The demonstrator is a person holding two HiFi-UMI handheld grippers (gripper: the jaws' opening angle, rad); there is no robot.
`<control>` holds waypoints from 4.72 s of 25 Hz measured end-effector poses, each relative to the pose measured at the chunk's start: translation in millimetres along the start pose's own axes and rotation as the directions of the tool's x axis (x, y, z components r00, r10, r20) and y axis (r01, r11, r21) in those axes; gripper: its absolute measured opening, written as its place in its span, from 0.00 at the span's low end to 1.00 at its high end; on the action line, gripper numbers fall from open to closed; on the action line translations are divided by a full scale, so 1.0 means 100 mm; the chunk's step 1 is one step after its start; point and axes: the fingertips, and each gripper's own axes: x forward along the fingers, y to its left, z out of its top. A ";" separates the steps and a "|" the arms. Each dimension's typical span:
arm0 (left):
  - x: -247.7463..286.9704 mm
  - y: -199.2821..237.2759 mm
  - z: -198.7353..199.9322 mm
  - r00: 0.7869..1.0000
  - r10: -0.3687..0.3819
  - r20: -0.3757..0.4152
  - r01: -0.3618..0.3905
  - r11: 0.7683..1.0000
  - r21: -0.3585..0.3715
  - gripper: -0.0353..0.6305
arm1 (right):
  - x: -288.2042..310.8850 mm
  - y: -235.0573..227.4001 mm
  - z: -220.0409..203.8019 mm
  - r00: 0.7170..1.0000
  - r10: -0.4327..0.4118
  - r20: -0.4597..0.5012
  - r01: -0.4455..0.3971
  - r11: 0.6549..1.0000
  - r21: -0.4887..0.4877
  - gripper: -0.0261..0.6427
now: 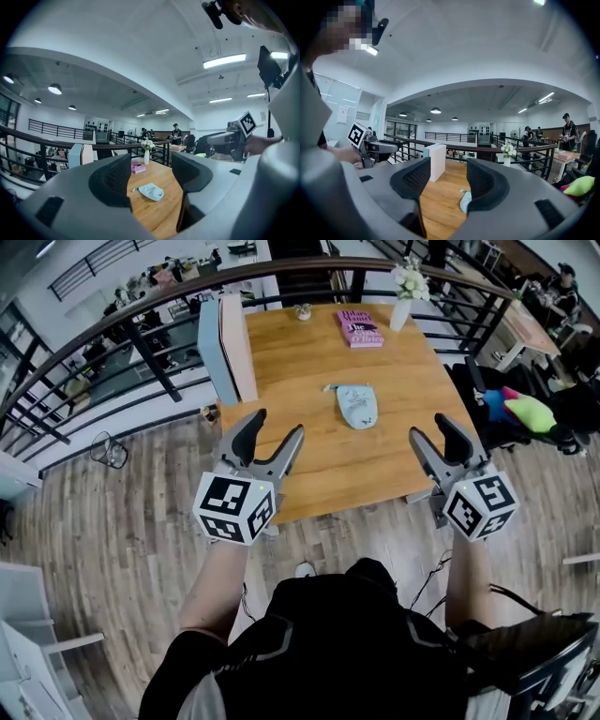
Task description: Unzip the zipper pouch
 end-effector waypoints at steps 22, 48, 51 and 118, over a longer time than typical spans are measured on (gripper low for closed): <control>1.64 0.20 0.20 0.973 0.230 -0.009 -0.230 0.973 -0.016 0.49 | 1.37 -1.61 0.30 0.961 0.251 0.112 -0.250 0.968 -0.025 0.41; 2.88 0.67 -0.91 0.930 0.272 -0.246 -0.299 0.951 -0.080 0.48 | 2.85 -2.55 -1.36 0.920 0.336 -0.200 -0.301 0.935 0.188 0.40; 2.95 0.75 -1.07 0.928 0.258 -0.271 -0.295 0.950 -0.106 0.47 | 2.97 -2.55 -1.62 0.908 0.332 -0.254 -0.286 0.937 0.203 0.40; 2.92 0.82 -1.82 0.925 0.112 -0.363 -0.191 0.963 -0.188 0.34 | 3.40 -1.96 -2.81 0.856 0.188 -0.482 -0.305 0.936 -0.176 0.13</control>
